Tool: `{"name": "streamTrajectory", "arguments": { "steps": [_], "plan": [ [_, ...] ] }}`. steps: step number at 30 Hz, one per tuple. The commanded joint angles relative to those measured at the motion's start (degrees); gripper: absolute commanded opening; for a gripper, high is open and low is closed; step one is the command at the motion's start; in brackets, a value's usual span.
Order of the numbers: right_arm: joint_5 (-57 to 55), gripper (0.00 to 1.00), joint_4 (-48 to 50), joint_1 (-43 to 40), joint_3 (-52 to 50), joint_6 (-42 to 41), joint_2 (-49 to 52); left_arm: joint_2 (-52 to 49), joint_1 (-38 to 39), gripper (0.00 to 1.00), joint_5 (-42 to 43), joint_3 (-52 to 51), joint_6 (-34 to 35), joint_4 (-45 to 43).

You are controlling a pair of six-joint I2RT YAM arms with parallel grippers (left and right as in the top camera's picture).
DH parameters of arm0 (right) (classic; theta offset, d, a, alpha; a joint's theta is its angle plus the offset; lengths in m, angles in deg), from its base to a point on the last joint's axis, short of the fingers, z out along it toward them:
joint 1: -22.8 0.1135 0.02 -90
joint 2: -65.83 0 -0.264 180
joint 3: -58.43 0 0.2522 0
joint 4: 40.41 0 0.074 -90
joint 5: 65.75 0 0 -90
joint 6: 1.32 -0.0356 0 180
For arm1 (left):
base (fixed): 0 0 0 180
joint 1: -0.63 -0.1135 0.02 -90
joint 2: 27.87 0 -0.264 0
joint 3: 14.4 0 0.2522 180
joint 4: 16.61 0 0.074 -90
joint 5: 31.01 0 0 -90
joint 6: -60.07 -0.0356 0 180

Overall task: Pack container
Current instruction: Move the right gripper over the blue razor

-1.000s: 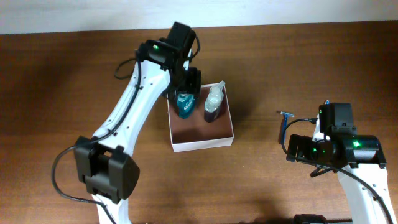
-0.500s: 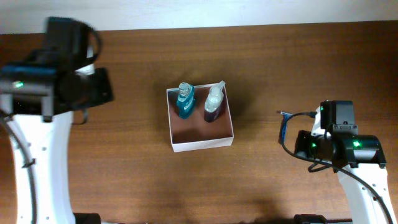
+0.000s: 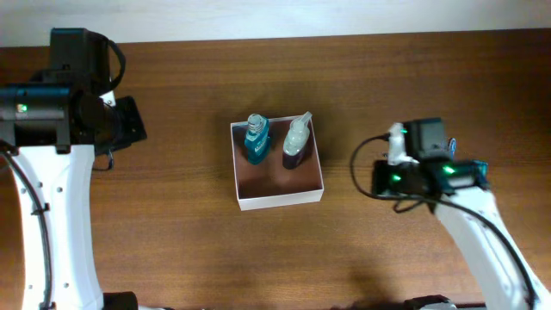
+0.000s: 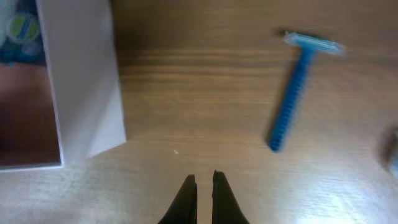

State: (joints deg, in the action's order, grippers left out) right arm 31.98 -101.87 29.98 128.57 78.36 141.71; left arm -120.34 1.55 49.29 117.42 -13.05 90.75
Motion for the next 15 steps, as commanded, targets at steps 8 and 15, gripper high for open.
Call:
{"name": "streamTrajectory", "arguments": {
  "steps": [8,15],
  "plan": [
    [3.5,0.04,8.07,9.33,0.96,2.58,14.47,-0.42,-0.24,0.01,-0.22,-2.08,-0.26,-1.86],
    [9.22,0.04,10.71,11.98,0.96,3.89,15.56,-0.42,-0.24,0.0,-0.24,-2.12,-0.26,-2.67]
  ]
}}
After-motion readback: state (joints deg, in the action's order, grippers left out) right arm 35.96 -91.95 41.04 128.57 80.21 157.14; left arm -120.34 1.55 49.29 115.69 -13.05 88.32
